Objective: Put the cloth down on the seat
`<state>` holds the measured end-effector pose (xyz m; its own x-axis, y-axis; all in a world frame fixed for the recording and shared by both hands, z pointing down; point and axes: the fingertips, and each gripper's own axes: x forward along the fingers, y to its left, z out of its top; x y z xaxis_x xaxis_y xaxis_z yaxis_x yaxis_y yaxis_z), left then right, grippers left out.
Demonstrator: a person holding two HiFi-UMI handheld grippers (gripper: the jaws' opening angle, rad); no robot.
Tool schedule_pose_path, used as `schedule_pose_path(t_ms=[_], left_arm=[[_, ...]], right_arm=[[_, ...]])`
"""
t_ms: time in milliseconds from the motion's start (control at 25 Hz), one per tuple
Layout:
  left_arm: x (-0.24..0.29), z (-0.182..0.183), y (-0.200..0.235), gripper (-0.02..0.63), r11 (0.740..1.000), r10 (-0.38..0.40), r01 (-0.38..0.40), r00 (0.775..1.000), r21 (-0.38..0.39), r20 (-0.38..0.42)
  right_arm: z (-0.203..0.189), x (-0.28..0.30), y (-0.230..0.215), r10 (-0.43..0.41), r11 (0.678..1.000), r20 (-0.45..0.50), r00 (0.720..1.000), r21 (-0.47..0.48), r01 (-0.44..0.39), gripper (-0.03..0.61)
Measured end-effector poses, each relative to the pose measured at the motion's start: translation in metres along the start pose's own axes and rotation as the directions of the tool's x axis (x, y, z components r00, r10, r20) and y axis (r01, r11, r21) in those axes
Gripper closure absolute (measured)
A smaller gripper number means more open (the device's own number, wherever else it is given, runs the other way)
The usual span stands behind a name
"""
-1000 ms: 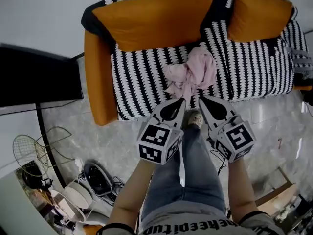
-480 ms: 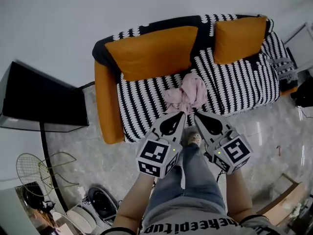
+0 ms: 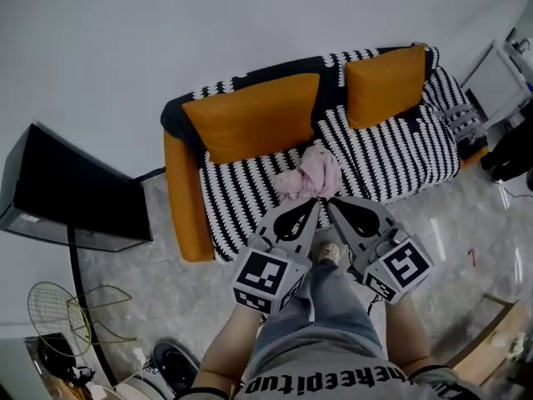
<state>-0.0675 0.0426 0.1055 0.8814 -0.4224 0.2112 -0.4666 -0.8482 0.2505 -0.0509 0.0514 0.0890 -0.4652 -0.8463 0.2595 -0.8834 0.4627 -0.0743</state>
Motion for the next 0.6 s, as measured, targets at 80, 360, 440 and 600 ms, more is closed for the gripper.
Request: schedule_pose_path(t_ms=[80,360,440,600], left_arm=[[-0.008,0.01,-0.01,0.595,1.0,-0.017,0.017,0.999,0.006,0.028],[-0.039,0.032,-0.03,0.595,0.998,-0.055,0.053,0.994,0.027,0.094],[-0.047,0.033,-0.033,0.595,0.998,-0.061,0.057,0.993,0.037,0.1],[-0.062,0.035,-0.037,0.595,0.997,-0.061,0.055,0.992,0.057,0.111]], right_arm=[[0.009,-0.009,0.008,-0.004,1.0,0.022,1.0,-0.012,0.004,0.583],[0.031,-0.03,0.035,-0.023,0.999,0.085,0.996,-0.042,0.027,0.584],[0.032,-0.034,0.042,-0.029,0.999,0.094,0.995,-0.043,0.033,0.583],[0.036,-0.037,0.056,-0.037,0.998,0.113,0.993,-0.054,0.043,0.584]])
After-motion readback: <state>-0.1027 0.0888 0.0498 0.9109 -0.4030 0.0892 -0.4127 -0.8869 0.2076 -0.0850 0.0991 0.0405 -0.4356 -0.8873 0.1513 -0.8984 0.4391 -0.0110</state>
